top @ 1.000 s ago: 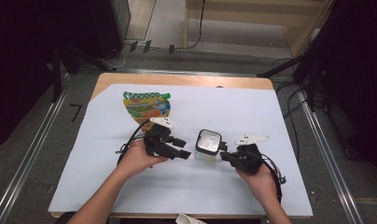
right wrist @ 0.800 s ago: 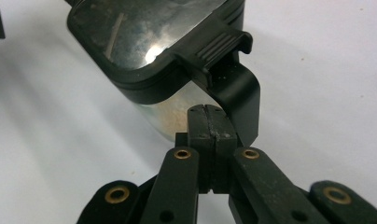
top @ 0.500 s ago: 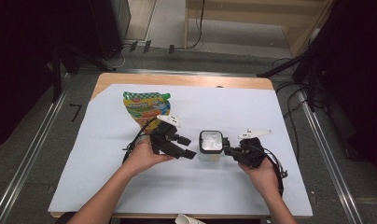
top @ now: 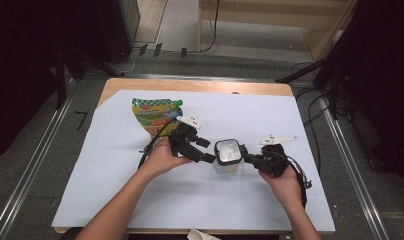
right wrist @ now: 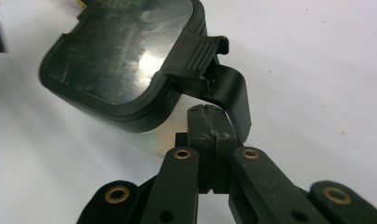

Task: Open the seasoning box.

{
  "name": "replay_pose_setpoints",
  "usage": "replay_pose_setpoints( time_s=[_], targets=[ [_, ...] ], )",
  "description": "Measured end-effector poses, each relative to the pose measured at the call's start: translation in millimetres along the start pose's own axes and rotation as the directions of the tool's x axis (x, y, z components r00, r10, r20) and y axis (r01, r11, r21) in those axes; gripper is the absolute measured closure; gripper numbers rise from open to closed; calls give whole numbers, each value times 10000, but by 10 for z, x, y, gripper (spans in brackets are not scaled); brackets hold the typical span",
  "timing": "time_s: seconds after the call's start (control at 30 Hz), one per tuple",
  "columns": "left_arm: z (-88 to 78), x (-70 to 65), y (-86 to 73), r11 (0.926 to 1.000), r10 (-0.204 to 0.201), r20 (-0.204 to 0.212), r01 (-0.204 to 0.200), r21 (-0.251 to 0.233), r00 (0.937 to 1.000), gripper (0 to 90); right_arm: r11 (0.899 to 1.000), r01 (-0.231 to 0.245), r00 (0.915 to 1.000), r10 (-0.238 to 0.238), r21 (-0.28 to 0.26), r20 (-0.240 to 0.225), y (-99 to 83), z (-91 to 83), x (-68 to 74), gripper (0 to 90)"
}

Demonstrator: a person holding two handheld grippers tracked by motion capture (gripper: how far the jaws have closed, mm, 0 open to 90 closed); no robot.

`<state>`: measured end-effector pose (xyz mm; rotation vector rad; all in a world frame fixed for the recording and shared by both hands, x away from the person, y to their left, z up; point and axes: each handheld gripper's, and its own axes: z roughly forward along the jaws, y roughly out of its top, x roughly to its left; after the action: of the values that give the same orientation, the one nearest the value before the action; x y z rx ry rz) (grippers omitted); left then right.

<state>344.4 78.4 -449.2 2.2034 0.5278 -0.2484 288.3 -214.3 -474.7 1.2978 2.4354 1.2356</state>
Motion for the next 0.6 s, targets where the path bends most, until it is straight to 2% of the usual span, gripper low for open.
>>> replay_pose_setpoints(
  time_s=[0.1, 0.2, 0.37, 0.43, 0.6],
  targets=[
    [14, 4, -8, 10000, 3, 39, -3, 43, 10000, 274, 10000, 44, 10000, -43, -57, 52, 6, -49, 1, 900],
    [39, 5, -22, 9999, 53, -117, -51, 147, 9999, 263, 9998, -5, 9999, 8, -203, 164, 13, -82, -17, 900],
    [72, -14, -19, 9997, 223, -224, -222, 38, 9995, 212, 9985, -123, 9989, 147, -529, 448, 30, -121, -44, 900],
    [101, -19, -20, 9997, 248, -140, -249, -42, 9996, 199, 9976, -211, 9986, 241, -664, 462, 40, -135, -62, 900],
    [236, -51, -24, 9994, 326, -257, -323, 99, 9991, 166, 9988, -278, 9967, 307, -391, 750, 37, -50, -91, 900]
  ],
)
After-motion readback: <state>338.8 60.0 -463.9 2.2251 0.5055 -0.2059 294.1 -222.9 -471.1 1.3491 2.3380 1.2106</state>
